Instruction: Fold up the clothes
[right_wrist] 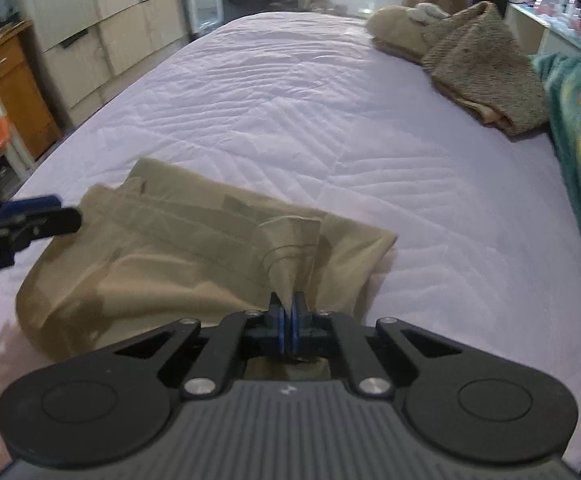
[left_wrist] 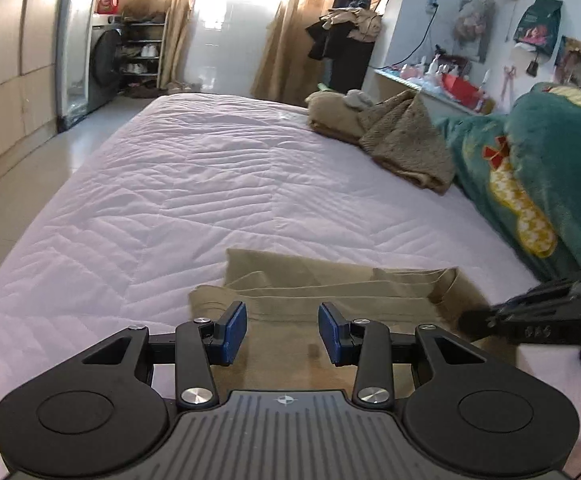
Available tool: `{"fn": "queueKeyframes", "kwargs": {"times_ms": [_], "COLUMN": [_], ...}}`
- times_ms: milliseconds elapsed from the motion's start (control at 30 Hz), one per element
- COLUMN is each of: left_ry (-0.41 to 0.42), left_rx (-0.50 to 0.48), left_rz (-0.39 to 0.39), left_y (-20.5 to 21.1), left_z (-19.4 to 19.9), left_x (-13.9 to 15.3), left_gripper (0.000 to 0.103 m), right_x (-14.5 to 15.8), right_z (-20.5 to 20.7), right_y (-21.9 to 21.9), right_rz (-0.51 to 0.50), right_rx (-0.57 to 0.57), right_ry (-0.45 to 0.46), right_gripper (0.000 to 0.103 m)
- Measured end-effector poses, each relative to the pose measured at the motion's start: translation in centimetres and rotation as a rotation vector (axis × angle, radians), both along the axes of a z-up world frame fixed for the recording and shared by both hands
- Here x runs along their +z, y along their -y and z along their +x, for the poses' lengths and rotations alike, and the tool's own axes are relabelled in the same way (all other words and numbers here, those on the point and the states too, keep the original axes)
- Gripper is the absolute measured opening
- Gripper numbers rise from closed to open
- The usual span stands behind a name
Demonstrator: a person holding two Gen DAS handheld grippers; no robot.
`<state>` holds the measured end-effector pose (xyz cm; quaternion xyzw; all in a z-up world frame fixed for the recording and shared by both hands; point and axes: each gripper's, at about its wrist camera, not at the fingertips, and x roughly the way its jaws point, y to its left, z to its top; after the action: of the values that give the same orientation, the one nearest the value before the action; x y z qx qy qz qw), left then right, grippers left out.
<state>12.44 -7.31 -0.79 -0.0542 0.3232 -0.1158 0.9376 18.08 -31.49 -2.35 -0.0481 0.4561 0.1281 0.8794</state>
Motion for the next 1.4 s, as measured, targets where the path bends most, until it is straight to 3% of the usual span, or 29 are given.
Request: {"fn": "queueKeyframes", "kwargs": {"times_ms": [133, 200, 267, 400, 467, 533, 600, 667, 733, 767, 800, 867, 933, 1167, 1300, 1400], "left_ry": [-0.053, -0.078, -0.098, -0.185, -0.17, -0.144, -0.123, -0.121, -0.11, -0.099, -0.087, -0.065, -0.055, 0.019, 0.023, 0.015], "left_rx": [0.083, 0.106, 0.134, 0.13, 0.114, 0.097, 0.08, 0.081, 0.078, 0.073, 0.071, 0.07, 0.065, 0.008, -0.066, -0.133], "left_rz": [-0.002, 0.012, -0.002, -0.02, -0.004, 0.01, 0.022, 0.033, 0.051, 0.056, 0.058, 0.054, 0.05, -0.025, -0.08, -0.067], "left_y": [-1.4, -1.8, -2.2, -2.1, -1.6, -0.9, -0.2, 0.3, 0.5, 0.5, 0.5, 0.3, 0.2, -0.4, -1.2, -1.3], "left_z": [0.7, 1.5, 2.4, 4.3, 4.7, 4.9, 5.2, 5.3, 5.1, 4.9, 4.6, 3.9, 3.3, 0.0, -3.1, -6.3], "left_x": [-0.2, -0.6, -1.2, -3.2, -3.5, -3.5, -3.3, -3.4, -3.5, -3.3, -3.1, -2.3, -1.7, 2.3, 4.0, 4.4], "left_gripper": [0.047, 0.069, 0.074, 0.078, 0.077, 0.072, 0.035, 0.017, 0.011, 0.008, 0.008, 0.007, 0.007, 0.007, 0.007, 0.007], "right_x": [-0.2, -0.3, -0.9, -2.2, -2.5, -2.8, -2.7, -2.8, -2.8, -2.7, -2.6, -2.3, -1.8, 1.1, 3.0, 3.8], "right_z": [0.9, 1.3, 1.9, 2.7, 2.7, 2.5, 2.6, 3.1, 3.4, 3.4, 3.2, 2.8, 2.0, -0.8, -3.5, -6.1], "right_y": [0.1, 0.2, 0.6, 0.3, 0.0, -0.3, -0.5, -0.2, 0.4, 0.8, 1.0, 1.3, 1.5, 1.7, 1.8, 1.6], "right_rz": [-0.014, 0.003, 0.045, 0.052, 0.048, 0.033, 0.037, 0.056, 0.097, 0.114, 0.109, 0.096, 0.083, 0.125, 0.126, 0.112], "right_rx": [-0.039, -0.045, -0.06, -0.034, 0.0, 0.025, 0.026, -0.004, -0.036, -0.058, -0.056, -0.05, -0.033, 0.002, 0.05, 0.114], "right_ry": [-0.019, -0.029, -0.065, -0.092, -0.091, -0.078, -0.089, -0.134, -0.149, -0.148, -0.136, -0.11, -0.075, 0.009, 0.01, -0.02], "right_gripper": [0.009, 0.015, 0.043, 0.057, 0.061, 0.068, 0.073, 0.074, 0.07, 0.061, 0.039, 0.017, 0.007, 0.004, 0.004, 0.004]}}
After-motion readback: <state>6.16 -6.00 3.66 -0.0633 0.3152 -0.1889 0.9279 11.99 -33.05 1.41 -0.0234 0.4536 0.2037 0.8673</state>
